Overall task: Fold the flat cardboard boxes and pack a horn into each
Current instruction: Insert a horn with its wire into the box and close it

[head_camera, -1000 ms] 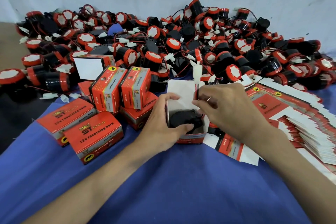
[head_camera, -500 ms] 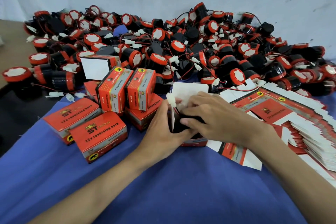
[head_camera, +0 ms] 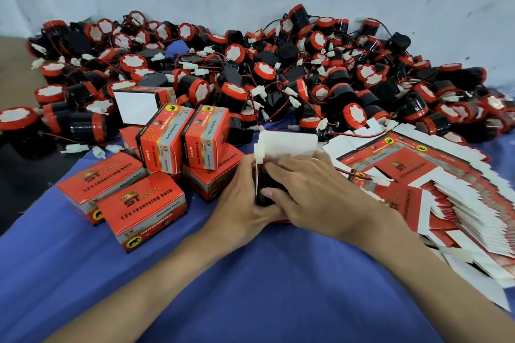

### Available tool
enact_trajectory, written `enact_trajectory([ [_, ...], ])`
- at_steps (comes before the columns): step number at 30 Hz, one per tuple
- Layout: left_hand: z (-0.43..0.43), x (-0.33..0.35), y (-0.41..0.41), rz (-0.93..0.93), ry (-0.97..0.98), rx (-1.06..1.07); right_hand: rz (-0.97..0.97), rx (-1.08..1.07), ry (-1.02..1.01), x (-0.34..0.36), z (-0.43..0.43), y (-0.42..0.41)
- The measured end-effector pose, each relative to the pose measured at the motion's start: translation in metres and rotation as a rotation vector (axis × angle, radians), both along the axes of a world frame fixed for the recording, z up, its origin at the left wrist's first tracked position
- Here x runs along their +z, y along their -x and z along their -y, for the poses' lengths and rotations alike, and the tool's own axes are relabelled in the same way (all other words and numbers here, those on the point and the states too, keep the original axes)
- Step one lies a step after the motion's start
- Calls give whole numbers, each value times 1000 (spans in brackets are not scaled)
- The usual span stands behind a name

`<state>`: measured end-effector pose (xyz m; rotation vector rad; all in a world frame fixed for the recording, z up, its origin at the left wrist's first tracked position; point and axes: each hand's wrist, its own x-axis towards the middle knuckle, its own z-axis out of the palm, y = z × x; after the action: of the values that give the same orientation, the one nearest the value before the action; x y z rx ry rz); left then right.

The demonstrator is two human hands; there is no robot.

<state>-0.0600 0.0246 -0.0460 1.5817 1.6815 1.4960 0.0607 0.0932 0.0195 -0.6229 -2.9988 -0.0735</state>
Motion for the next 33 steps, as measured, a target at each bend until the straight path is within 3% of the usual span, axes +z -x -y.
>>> enact_trajectory([
  [7, 1, -2, 2, 18, 48, -6, -55, -1, 100, -4, -7, -1],
  [12, 2, -2, 8, 54, 76, -22, -262, -216, 78, -14, -9, 7],
  [17, 6, 2, 9, 147, 92, -119, -452, -286, 3, -21, 1, 16],
  [20, 8, 1, 11, 186, 75, -124, -456, -276, 53, -19, -1, 15],
  [29, 5, -3, 6, 64, -73, -88, -462, -74, 142, -16, -6, 7],
  [33, 7, -1, 7, 24, -113, -65, -375, -25, 142, -11, -5, 3],
])
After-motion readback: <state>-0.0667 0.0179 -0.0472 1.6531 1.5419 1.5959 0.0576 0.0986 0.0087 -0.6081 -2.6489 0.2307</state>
